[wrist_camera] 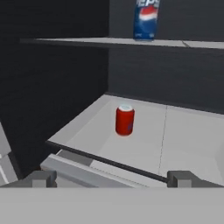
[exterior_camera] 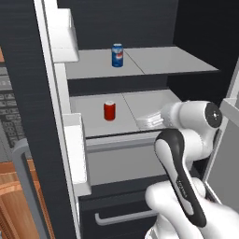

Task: Open the fridge, grab two sodas, and place both sodas inside the bowl with ice on the dining counter.

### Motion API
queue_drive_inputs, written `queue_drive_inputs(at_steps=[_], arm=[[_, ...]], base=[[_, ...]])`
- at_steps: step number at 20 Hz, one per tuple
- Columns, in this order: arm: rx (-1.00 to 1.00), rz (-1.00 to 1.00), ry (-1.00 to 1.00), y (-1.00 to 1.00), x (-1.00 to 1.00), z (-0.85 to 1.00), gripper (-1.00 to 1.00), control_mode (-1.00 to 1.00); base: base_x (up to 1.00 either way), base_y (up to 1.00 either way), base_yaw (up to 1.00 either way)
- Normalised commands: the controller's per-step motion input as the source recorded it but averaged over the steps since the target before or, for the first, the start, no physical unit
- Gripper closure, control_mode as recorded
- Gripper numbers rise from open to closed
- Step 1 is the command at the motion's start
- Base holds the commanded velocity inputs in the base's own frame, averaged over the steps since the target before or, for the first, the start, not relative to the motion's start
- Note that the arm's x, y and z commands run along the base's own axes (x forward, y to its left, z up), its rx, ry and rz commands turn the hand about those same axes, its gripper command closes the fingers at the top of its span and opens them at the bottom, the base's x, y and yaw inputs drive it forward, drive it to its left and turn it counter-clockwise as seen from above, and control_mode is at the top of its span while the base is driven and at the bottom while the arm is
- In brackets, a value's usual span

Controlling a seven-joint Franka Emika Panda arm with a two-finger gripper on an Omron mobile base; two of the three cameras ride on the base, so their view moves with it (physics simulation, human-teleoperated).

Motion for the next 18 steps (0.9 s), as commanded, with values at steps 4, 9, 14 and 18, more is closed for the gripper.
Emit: queue_drive_inputs(at_steps=[4, 9, 14, 18], arm=[[0.08, 0.0, 0.0, 0.0, 0.24, -0.13, -1.0, -1.0], [0.09, 0.0, -0.02, 0.0, 0.23, -0.11, -1.0, -1.0], [0.08, 0.0, -0.03, 0.0, 0.41, -0.14, -1.0, -1.0], [0.05, 0.0, 0.01, -0.01, 0.56, -0.07, -1.0, -1.0]], base=[[0.0, 0.0, 0.0], [0.0, 0.0, 0.0], [0.0, 0.0, 0.0], [0.0, 0.0, 0.0]])
